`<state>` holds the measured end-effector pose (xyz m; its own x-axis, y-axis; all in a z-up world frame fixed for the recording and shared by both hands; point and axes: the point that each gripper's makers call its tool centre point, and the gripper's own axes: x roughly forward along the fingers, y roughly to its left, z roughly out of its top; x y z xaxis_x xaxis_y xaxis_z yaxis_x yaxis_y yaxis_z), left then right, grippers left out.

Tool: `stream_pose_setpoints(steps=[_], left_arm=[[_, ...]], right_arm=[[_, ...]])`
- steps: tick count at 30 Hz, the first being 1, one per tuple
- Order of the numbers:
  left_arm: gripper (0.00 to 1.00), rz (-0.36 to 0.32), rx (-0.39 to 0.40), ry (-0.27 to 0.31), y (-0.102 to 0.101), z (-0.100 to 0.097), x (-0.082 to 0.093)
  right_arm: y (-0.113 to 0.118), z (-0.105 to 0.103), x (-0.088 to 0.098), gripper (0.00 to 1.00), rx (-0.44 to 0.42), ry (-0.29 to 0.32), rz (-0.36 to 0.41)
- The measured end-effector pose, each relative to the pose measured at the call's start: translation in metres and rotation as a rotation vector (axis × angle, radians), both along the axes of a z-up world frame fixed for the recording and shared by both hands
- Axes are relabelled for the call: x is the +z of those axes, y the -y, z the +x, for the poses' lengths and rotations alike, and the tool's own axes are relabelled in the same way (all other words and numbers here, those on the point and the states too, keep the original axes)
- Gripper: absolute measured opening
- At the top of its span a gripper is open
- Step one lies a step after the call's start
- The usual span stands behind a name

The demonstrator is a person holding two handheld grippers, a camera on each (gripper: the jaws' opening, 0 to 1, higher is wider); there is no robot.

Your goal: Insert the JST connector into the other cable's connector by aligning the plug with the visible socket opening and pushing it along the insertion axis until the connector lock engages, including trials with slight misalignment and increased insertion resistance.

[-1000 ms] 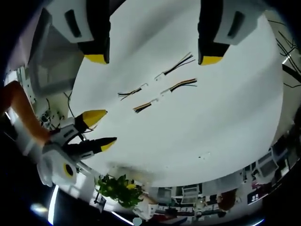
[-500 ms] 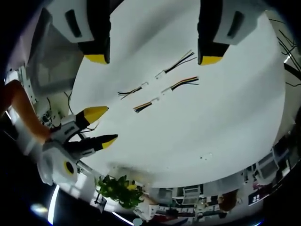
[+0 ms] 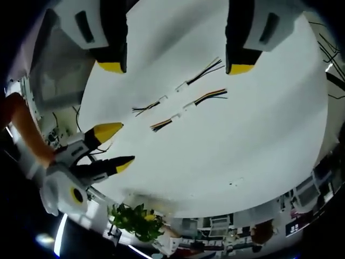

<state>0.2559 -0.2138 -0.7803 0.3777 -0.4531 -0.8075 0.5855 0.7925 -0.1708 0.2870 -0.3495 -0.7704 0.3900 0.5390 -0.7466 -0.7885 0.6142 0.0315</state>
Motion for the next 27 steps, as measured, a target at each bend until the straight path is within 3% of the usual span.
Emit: stream_pose_setpoints(steps=[27], left_arm=[[0.71, -0.013, 0.015, -0.010, 0.005, 0.013, -0.005]], right_arm=[[-0.004, 0.004, -0.012, 0.46, 0.008, -0.018, -0.002]])
